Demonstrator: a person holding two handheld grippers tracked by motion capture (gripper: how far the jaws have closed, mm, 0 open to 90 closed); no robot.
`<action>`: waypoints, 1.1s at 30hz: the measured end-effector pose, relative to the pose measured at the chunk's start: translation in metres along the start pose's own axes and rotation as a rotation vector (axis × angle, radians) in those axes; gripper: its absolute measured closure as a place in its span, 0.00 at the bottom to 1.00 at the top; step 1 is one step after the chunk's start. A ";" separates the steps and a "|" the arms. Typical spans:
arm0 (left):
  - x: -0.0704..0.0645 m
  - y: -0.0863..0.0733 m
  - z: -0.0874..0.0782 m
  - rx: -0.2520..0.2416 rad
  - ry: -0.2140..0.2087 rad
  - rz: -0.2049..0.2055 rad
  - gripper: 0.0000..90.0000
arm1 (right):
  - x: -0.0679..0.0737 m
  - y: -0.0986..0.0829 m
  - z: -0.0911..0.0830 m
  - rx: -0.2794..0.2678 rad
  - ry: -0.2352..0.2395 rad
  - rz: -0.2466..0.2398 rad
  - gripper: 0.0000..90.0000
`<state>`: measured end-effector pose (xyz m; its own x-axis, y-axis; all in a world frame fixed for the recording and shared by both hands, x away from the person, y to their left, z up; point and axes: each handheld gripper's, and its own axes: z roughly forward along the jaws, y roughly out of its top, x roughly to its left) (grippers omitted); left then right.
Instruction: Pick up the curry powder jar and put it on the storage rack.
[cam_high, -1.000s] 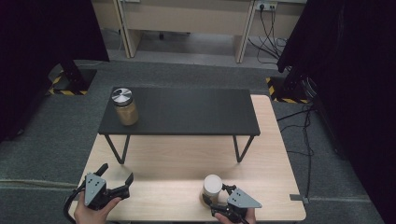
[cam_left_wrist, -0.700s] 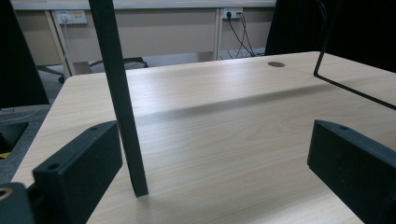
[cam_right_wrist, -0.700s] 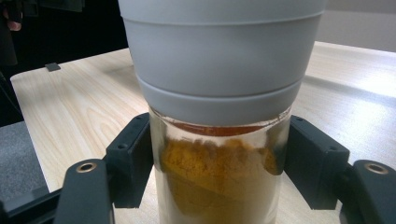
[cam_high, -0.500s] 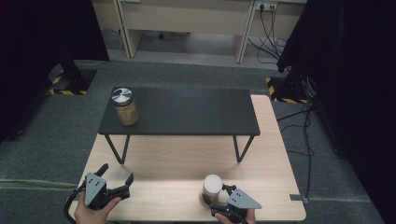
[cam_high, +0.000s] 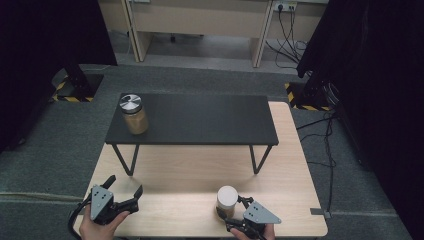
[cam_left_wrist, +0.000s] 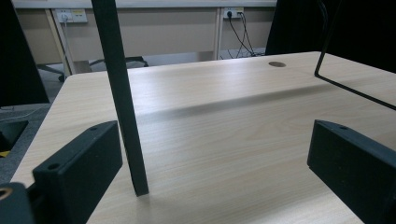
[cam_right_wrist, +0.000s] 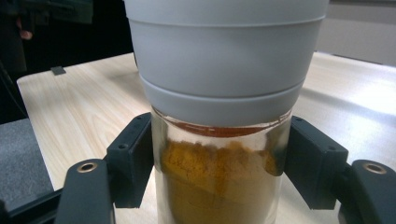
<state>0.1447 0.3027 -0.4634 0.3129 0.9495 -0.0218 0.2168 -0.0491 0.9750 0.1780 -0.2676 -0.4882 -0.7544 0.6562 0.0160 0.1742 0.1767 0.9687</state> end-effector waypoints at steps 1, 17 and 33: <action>0.000 0.000 0.000 0.002 0.000 0.000 0.02 | -0.001 0.001 0.000 -0.002 0.001 0.000 0.36; -0.002 0.001 -0.001 -0.002 -0.005 0.000 0.02 | 0.001 0.021 -0.014 -0.046 -0.015 -0.003 0.36; -0.001 0.001 -0.001 -0.004 -0.012 -0.003 0.02 | -0.003 0.074 -0.028 -0.093 -0.006 -0.046 0.36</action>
<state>0.1439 0.3018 -0.4620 0.3231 0.9460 -0.0272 0.2142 -0.0451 0.9758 0.1752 -0.2766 -0.4098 -0.7563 0.6535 -0.0300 0.0802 0.1382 0.9872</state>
